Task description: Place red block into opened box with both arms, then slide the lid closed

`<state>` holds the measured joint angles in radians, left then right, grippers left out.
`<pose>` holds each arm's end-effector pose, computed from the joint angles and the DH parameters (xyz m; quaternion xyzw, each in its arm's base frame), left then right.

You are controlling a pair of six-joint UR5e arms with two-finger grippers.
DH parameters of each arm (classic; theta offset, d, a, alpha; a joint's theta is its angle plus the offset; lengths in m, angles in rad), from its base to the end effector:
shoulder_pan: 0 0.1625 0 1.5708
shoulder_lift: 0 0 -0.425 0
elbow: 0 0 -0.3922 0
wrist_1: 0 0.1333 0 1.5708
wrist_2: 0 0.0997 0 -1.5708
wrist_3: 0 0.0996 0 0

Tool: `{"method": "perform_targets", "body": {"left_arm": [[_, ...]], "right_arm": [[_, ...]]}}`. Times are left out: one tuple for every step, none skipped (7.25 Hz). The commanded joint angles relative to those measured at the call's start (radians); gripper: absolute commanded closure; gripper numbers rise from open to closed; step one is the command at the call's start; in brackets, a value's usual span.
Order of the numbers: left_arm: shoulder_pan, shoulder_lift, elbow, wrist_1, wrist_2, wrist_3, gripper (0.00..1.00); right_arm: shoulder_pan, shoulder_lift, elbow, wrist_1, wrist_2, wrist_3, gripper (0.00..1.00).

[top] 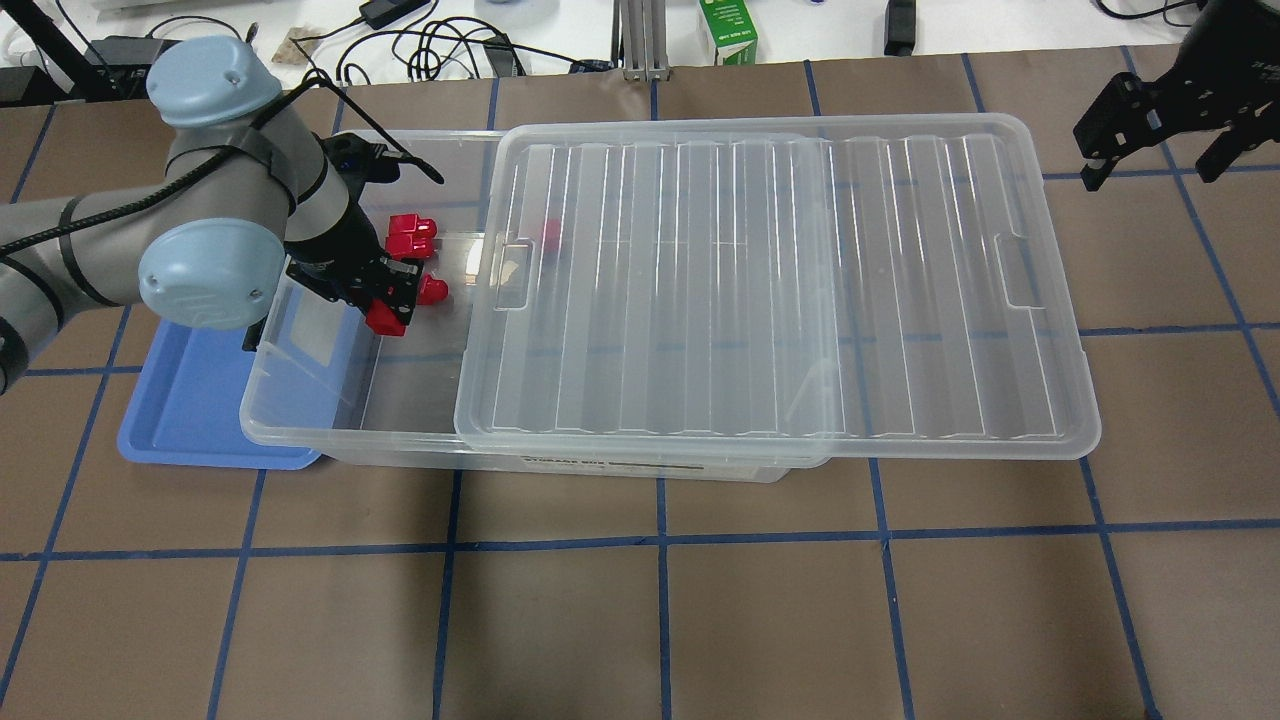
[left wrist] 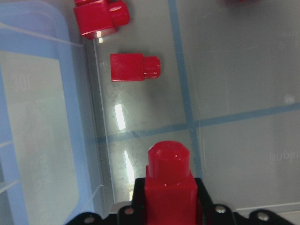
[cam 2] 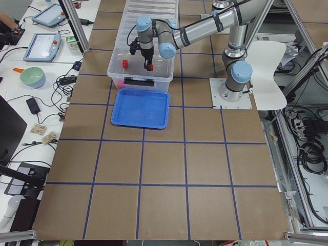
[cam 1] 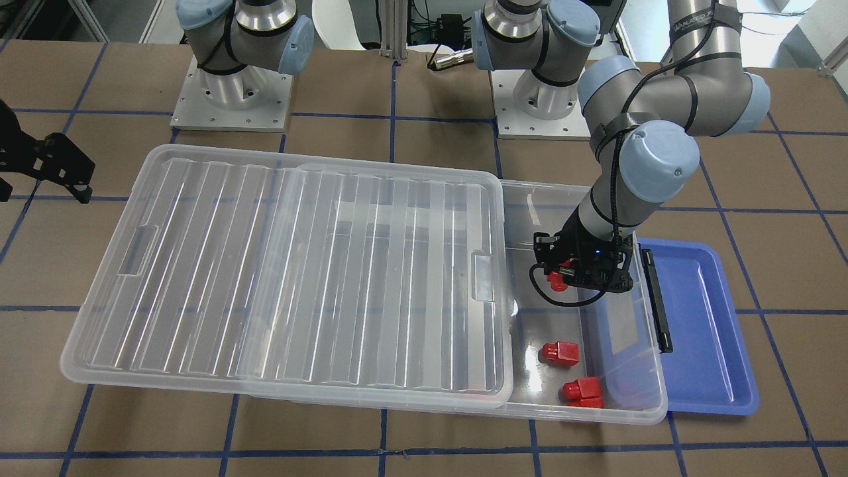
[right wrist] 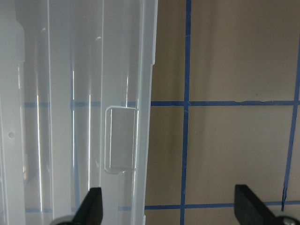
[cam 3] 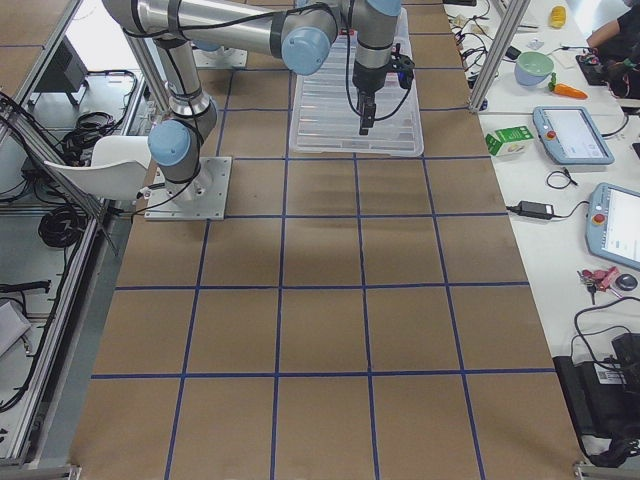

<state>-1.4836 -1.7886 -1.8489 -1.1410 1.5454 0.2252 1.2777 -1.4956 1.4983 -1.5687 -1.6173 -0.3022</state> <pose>-0.0892 -0.5395 0.2849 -0.0685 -0.9970 -0.0307 0.0177 -0.0280 -0.5382 0.4853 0.0046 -0.9997 -0.0091 0.0215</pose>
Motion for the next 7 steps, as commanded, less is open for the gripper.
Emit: {"method": "perform_targets", "body": {"left_arm": [[0.002, -0.034, -0.019, 0.044, -0.002, 0.003, 1.0], [0.008, -0.05, -0.036, 0.091, -0.001, 0.006, 1.0], [0.008, -0.057, -0.053, 0.112, -0.001, 0.008, 1.0], [0.008, -0.063, -0.059, 0.122, 0.001, 0.006, 1.0], [0.008, -0.074, -0.067, 0.129, -0.001, 0.006, 1.0], [0.008, -0.087, -0.076, 0.164, 0.002, 0.008, 1.0], [0.009, -0.094, -0.079, 0.165, 0.004, 0.01, 1.0]], "right_arm": [[0.0, 0.0, 0.002, -0.001, -0.001, 0.0, 0.0], [0.0, 0.0, 0.008, -0.002, 0.0, 0.0, 0.0], [-0.001, 0.001, 0.011, -0.008, 0.001, 0.0, 0.0], [-0.001, 0.0, 0.011, -0.008, 0.001, 0.0, 0.0], [-0.004, 0.001, 0.011, -0.007, 0.001, -0.002, 0.0], [-0.005, 0.001, 0.011, -0.004, -0.001, -0.002, 0.0], [-0.005, 0.001, 0.011, -0.007, 0.0, -0.006, 0.0]]}}
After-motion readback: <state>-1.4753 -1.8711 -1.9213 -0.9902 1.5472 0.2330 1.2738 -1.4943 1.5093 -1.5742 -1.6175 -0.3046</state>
